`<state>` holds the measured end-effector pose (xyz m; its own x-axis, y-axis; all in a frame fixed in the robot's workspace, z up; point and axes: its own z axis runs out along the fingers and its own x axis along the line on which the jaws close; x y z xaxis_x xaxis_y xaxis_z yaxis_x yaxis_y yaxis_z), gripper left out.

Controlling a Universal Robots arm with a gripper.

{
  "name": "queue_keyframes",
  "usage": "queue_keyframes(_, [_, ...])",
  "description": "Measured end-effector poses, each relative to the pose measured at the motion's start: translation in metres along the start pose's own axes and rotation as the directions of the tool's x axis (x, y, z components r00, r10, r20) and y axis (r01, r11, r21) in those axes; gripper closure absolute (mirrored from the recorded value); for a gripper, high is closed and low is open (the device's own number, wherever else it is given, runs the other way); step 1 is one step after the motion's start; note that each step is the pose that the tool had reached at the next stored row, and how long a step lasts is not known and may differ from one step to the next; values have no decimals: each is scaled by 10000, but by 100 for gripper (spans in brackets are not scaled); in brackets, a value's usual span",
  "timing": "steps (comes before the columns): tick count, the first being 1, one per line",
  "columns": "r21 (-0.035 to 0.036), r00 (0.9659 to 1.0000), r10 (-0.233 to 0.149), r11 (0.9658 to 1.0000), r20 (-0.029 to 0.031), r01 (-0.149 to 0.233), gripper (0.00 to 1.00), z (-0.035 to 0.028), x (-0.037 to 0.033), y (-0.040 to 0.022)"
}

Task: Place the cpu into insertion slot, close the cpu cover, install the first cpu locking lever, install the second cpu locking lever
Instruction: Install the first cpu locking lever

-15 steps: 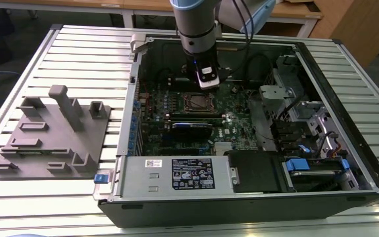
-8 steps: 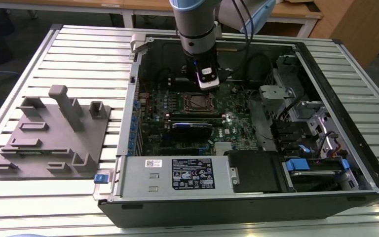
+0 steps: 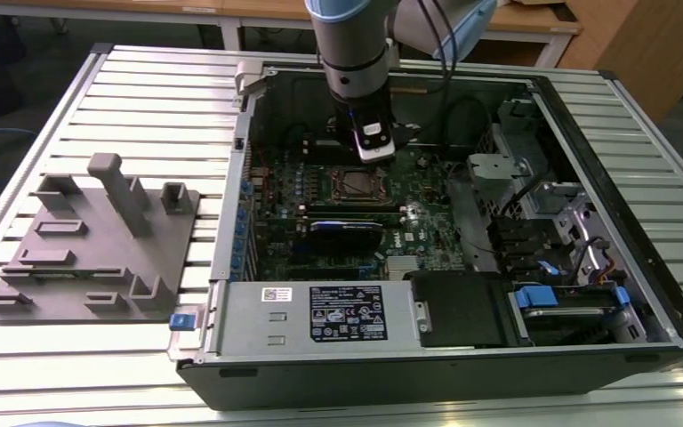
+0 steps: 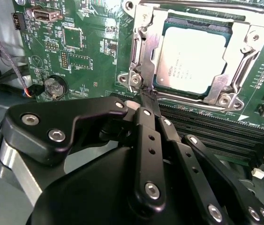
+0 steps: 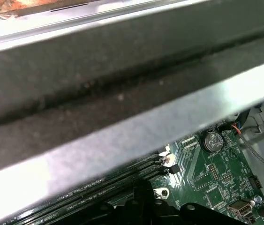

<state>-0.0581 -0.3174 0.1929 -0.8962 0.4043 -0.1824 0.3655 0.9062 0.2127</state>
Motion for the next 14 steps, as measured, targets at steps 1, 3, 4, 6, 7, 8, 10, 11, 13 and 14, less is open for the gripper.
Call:
queue_keyframes(1, [1,10000,1,10000,0,-1,90,3,0,-3])
queue_keyframes(3, [-34,10000,10,10000,-17,-11,90,7,-1,-9])
queue_keyframes(4, [-74,10000,21,10000,-32,-21,90,9,-2,-11])
queue_keyframes(6, [-95,10000,28,10000,-39,-29,90,9,-3,-14])
queue_keyframes(7, [-277,9999,78,9996,-114,-81,90,1,-27,-68])
queue_keyframes(8, [-278,9999,78,9996,-115,-81,90,1,-27,-68])
queue_keyframes(10, [-280,9999,78,9996,-115,-81,90,1,-27,-68])
queue_keyframes(11, [-280,9999,78,9996,-114,-81,90,0,-27,-68])
queue_keyframes(13, [-278,9999,78,9996,-115,-81,90,-1,-28,-68])
queue_keyframes(14, [-278,9999,78,9996,-115,-81,90,-1,-28,-68])
